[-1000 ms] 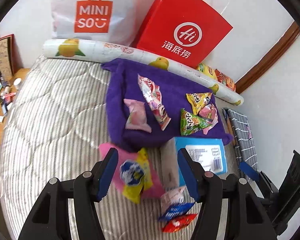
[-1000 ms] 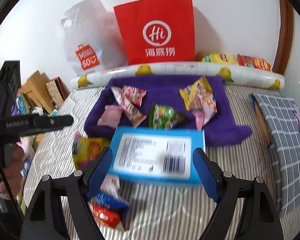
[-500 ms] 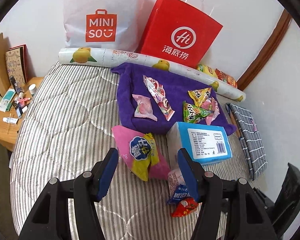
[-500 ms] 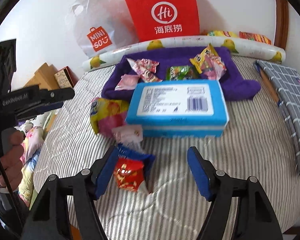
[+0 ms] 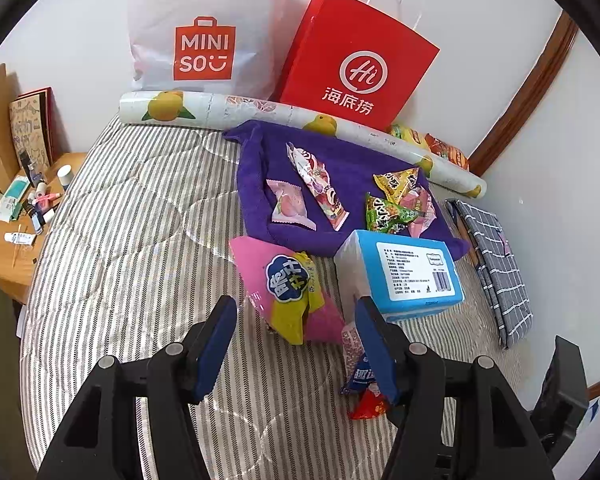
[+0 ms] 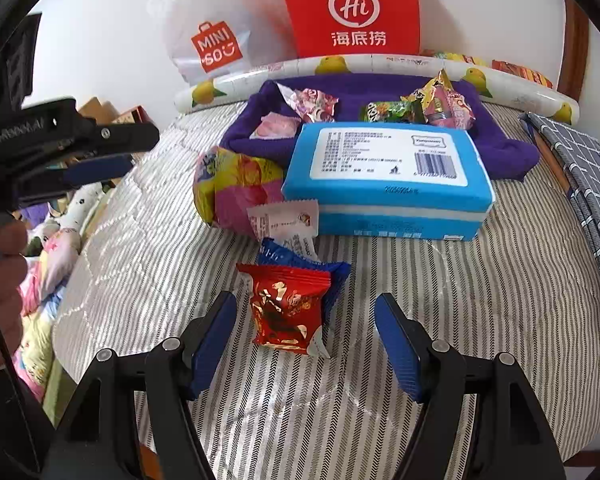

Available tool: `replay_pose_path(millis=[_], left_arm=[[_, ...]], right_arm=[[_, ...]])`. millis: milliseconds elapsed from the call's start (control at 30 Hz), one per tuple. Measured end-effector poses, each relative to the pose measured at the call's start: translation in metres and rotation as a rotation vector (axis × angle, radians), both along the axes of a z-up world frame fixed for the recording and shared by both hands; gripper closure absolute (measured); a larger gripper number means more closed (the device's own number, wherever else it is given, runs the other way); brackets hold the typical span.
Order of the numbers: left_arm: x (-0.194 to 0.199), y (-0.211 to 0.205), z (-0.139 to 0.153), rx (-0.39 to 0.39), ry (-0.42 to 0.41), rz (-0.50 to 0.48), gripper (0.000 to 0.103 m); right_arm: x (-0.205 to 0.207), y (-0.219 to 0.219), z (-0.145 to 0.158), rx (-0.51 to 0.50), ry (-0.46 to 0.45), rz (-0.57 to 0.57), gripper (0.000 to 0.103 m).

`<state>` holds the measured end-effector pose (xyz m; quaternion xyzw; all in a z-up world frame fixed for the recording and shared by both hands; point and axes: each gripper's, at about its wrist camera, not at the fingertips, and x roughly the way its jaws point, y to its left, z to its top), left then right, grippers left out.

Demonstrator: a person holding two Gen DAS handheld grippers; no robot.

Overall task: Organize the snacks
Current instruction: 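Move both open grippers back to the pile, right gripper toward the red-gold packet, then close the right gripper on the red-gold packet and lift it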

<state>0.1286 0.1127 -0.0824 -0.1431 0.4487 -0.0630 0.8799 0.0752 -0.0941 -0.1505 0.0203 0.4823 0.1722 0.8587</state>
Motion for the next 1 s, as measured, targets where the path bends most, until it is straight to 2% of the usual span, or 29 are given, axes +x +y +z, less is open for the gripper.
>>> replay_pose_path(millis=[100, 267, 367, 467, 600, 633, 1000], left_arm=[[0.000, 0.001, -0.002, 0.005, 0.002, -0.003, 0.044], [0.000, 0.004, -0.005, -0.002, 0.006, -0.004, 0.044], [0.001, 0.006, -0.006, -0.001, 0.008, -0.002, 0.044], [0.002, 0.011, -0.009, -0.006, 0.015, 0.008, 0.044], [0.001, 0.017, -0.015, -0.012, 0.030, 0.023, 0.044], [0.000, 0.019, -0.016, -0.015, 0.035, 0.027, 0.044], [-0.002, 0.021, -0.027, -0.020, 0.065, 0.047, 0.044]], right_arm=[[0.002, 0.002, -0.005, -0.004, 0.008, -0.009, 0.031], [0.007, 0.004, -0.014, -0.004, 0.034, -0.018, 0.039], [0.007, 0.006, -0.016, 0.008, 0.035, -0.011, 0.046], [0.006, 0.009, -0.015, 0.017, 0.034, 0.009, 0.059], [0.002, 0.009, -0.011, 0.016, 0.020, 0.019, 0.061], [0.002, 0.008, -0.010, 0.022, 0.022, 0.020, 0.070], [-0.002, 0.001, -0.011, 0.053, 0.044, 0.037, 0.068]])
